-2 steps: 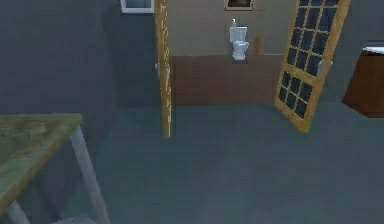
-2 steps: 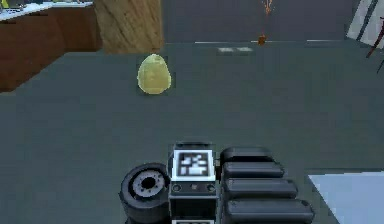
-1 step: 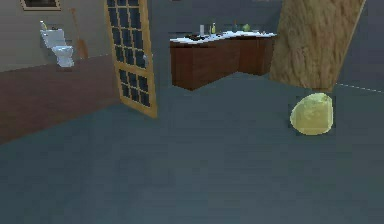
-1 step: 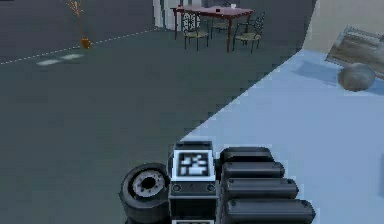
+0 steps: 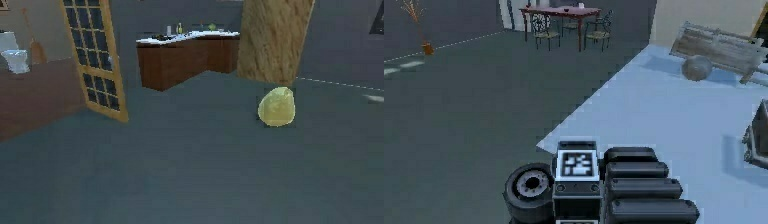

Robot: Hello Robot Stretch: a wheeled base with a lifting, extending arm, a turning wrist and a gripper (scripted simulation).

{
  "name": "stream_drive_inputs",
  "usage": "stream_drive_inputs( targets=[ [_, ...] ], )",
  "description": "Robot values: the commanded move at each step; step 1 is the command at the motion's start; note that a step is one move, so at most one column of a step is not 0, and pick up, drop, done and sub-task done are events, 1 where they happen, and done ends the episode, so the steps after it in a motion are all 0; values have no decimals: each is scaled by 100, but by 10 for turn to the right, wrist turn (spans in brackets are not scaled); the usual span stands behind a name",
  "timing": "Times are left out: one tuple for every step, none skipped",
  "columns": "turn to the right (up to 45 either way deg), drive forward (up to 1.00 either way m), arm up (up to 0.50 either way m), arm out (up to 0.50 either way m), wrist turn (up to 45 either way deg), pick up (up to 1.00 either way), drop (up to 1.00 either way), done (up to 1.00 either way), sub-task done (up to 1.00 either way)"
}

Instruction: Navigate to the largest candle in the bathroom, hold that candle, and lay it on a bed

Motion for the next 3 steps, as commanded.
stream_drive_inputs(
  targets=[
    [0,15,0,0,0,0,0,0,0],
    [-450,0,0,0,0,0,0,0,0],
    [0,100,0,0,0,0,0,0,0]
  ],
)
